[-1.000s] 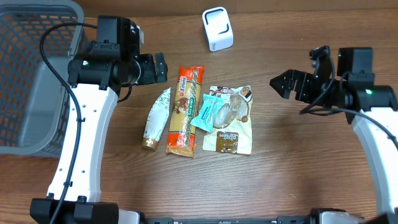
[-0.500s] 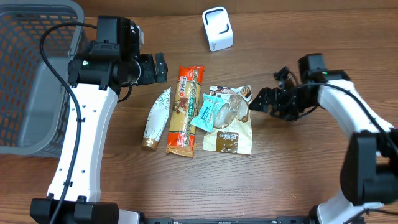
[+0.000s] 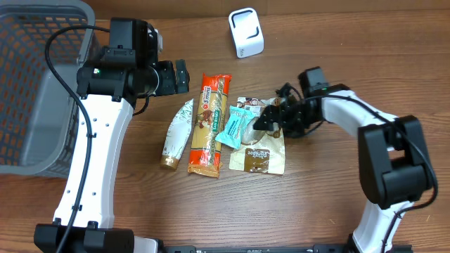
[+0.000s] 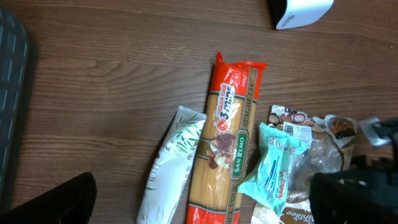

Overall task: Scan the item barcode
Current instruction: 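Grasp the mushroom bag with the right gripper and lift it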

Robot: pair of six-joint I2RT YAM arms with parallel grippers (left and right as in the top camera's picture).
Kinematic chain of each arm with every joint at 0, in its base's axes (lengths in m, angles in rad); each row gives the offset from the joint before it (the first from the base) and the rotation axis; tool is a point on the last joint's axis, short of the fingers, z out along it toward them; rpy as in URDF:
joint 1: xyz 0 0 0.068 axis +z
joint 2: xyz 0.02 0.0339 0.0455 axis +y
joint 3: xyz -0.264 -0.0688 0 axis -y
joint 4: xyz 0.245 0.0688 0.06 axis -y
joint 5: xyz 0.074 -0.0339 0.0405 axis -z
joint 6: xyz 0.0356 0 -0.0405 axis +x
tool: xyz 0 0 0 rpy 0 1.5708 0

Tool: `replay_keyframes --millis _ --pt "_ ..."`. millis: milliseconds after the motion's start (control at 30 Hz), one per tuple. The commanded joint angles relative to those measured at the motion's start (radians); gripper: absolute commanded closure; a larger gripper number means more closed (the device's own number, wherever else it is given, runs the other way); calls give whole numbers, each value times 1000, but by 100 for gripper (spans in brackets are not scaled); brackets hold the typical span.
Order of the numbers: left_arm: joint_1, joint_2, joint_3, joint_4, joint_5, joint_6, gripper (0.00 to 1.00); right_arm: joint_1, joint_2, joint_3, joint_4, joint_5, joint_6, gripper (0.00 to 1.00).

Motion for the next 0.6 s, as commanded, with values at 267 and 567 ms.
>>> replay_keyframes --millis 267,567 --pt "-2 -13 18 0 -3 16 0 76 138 -3 122 27 241 68" --pt "-2 -13 18 0 -3 16 0 21 111 0 89 10 225 96"
